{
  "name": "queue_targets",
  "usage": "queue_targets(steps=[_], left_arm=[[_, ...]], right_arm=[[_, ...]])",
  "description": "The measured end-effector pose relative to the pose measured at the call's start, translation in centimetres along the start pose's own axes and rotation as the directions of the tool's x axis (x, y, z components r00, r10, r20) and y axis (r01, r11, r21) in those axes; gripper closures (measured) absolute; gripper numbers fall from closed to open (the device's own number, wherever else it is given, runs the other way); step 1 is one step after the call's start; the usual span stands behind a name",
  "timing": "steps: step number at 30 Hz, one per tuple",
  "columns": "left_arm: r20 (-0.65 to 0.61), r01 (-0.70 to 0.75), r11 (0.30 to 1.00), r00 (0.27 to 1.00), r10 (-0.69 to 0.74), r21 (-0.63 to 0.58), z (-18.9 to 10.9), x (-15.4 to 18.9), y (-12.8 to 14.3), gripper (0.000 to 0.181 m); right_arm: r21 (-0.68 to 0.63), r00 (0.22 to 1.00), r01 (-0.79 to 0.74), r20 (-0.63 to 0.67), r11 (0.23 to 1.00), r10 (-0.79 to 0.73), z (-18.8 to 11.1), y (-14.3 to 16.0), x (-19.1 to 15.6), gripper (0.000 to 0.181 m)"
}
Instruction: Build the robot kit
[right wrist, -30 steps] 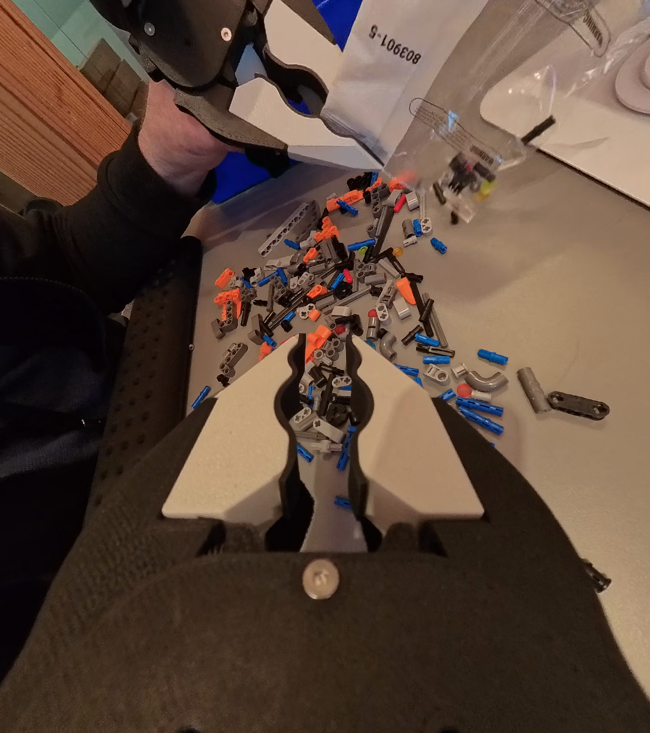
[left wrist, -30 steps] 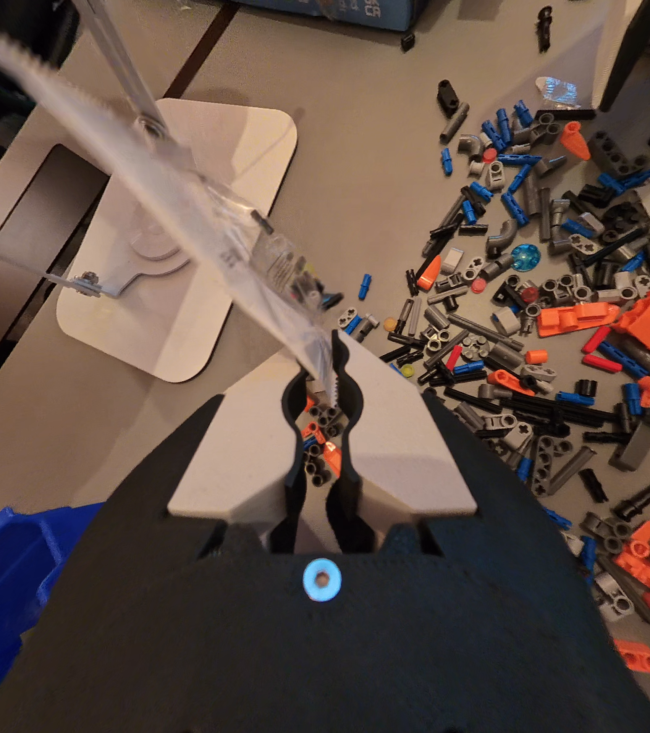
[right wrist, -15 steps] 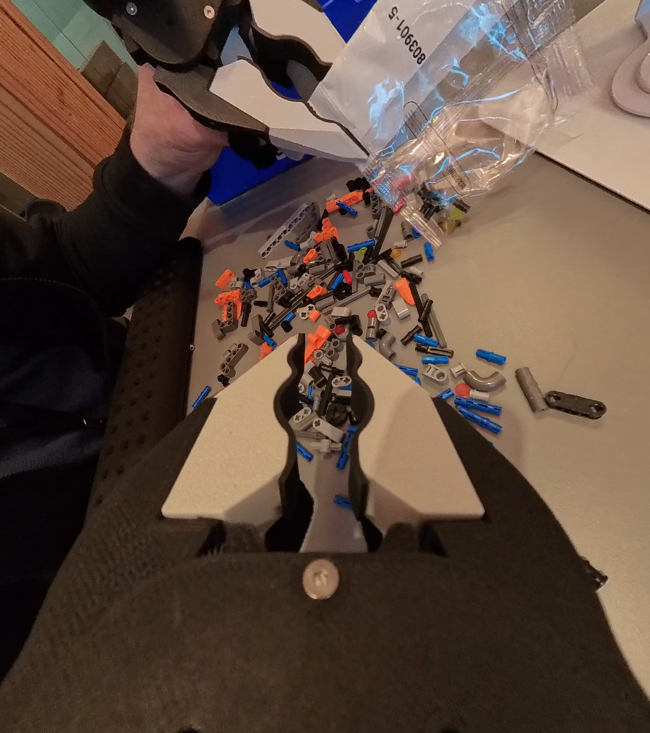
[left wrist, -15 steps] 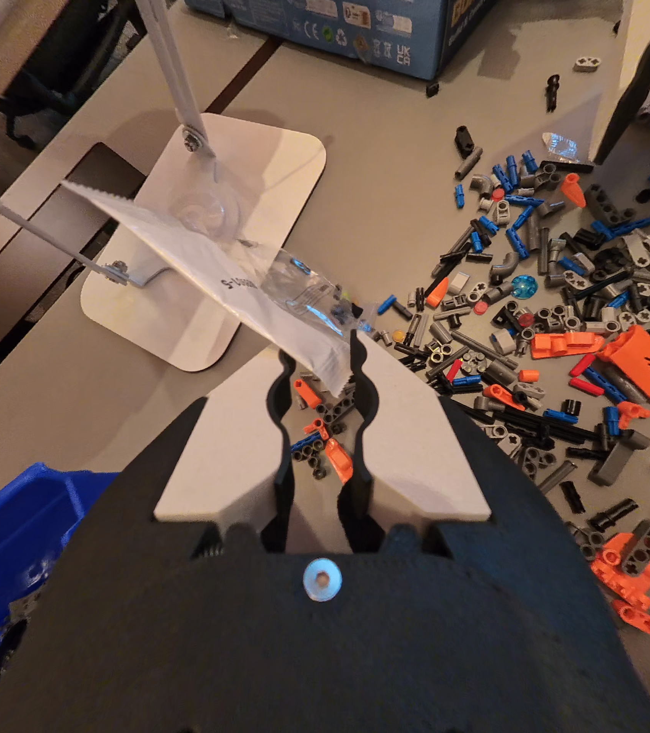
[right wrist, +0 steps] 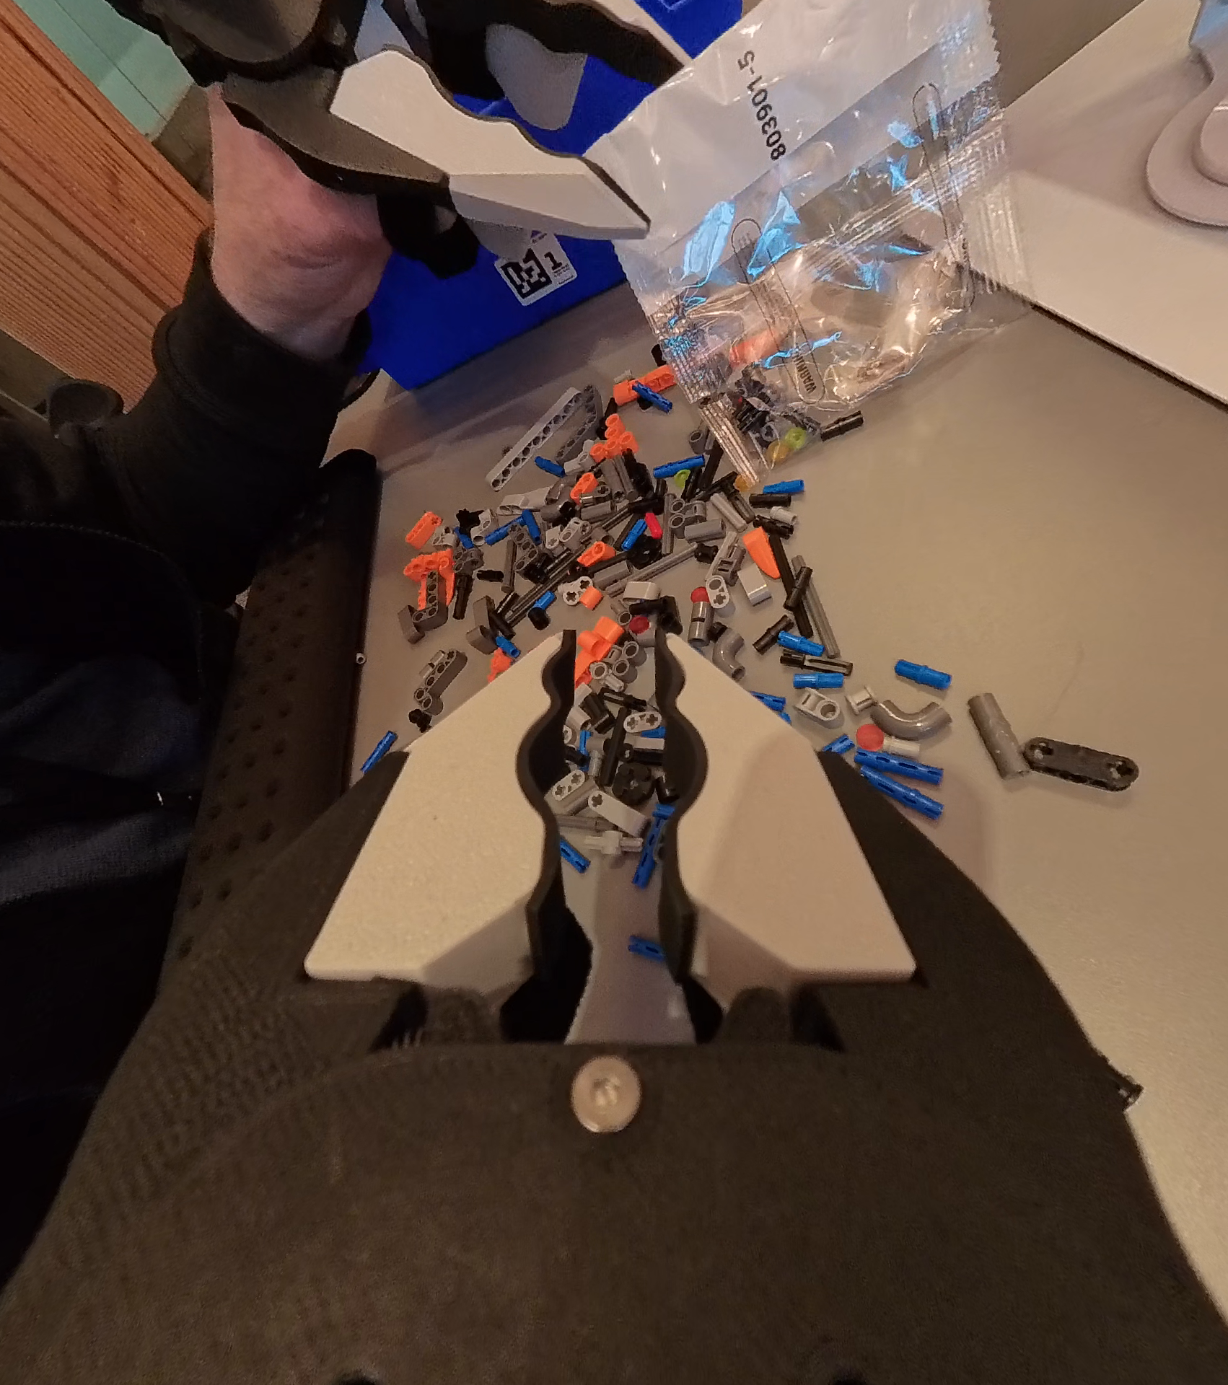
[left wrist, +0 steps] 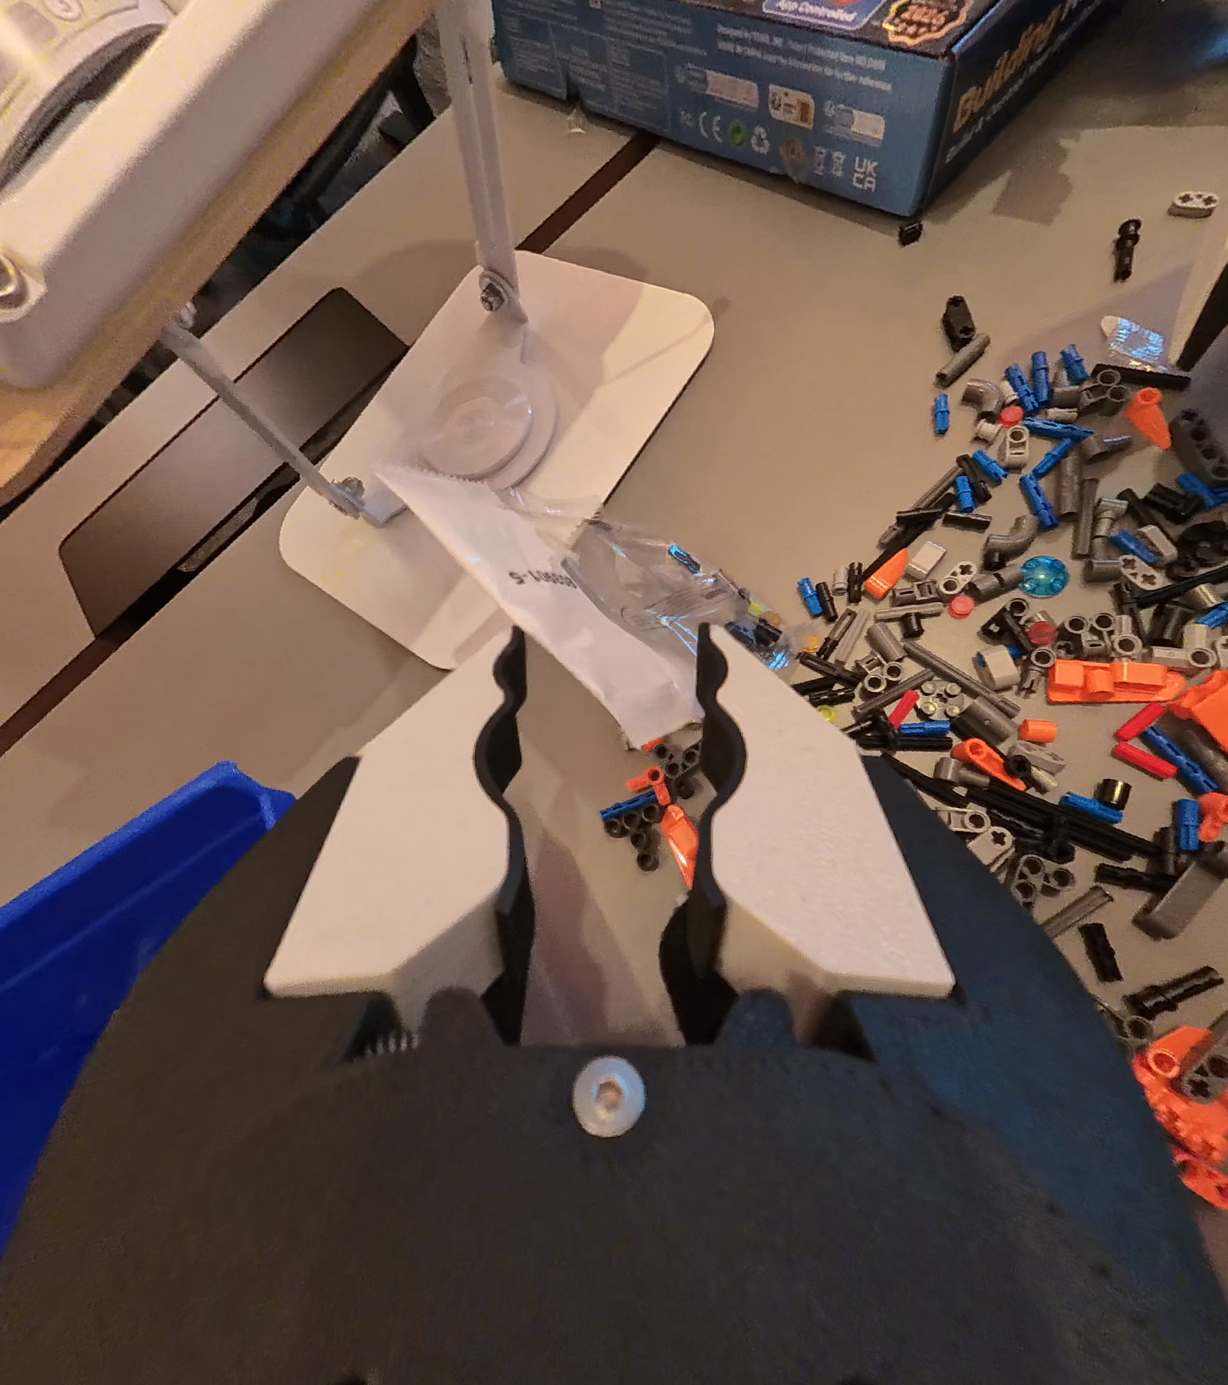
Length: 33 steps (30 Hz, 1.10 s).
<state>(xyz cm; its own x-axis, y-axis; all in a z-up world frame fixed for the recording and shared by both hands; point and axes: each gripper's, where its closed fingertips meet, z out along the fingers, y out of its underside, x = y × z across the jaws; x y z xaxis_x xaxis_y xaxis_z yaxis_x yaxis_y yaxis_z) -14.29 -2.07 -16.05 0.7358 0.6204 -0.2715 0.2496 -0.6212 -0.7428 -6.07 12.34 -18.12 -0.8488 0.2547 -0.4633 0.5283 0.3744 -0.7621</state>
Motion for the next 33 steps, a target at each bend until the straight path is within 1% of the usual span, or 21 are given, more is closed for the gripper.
queue_targets(steps=[8,12,22,33], left_arm=[[0.044,0.013,0.999,0.999,-0.015,0.043,-1.1,-1.0,-0.8,0.136],[0.031,0.020,0.997,0.999,-0.022,0.077,-1.5,-0.6,-1.3,0.137],[-0.020,0.002,0.997,1.000,-0.001,0.083,-0.6,1.6,-1.3,0.141],[-0.066,0.022,0.996,0.998,-0.016,0.087,0.0,2.6,-0.9,0.142]], right_arm=[[0.002,1.000,0.002,-0.007,1.000,-0.002,-0.1,-0.1,0.1,0.164],[0.003,1.000,0.004,-0.011,1.000,-0.004,-0.2,-0.1,0.1,0.163],[0.007,1.000,0.012,-0.018,1.000,-0.012,-0.4,-0.3,0.1,0.164],[0.009,1.000,0.018,-0.024,1.000,-0.018,-0.7,-0.4,0.0,0.164]])
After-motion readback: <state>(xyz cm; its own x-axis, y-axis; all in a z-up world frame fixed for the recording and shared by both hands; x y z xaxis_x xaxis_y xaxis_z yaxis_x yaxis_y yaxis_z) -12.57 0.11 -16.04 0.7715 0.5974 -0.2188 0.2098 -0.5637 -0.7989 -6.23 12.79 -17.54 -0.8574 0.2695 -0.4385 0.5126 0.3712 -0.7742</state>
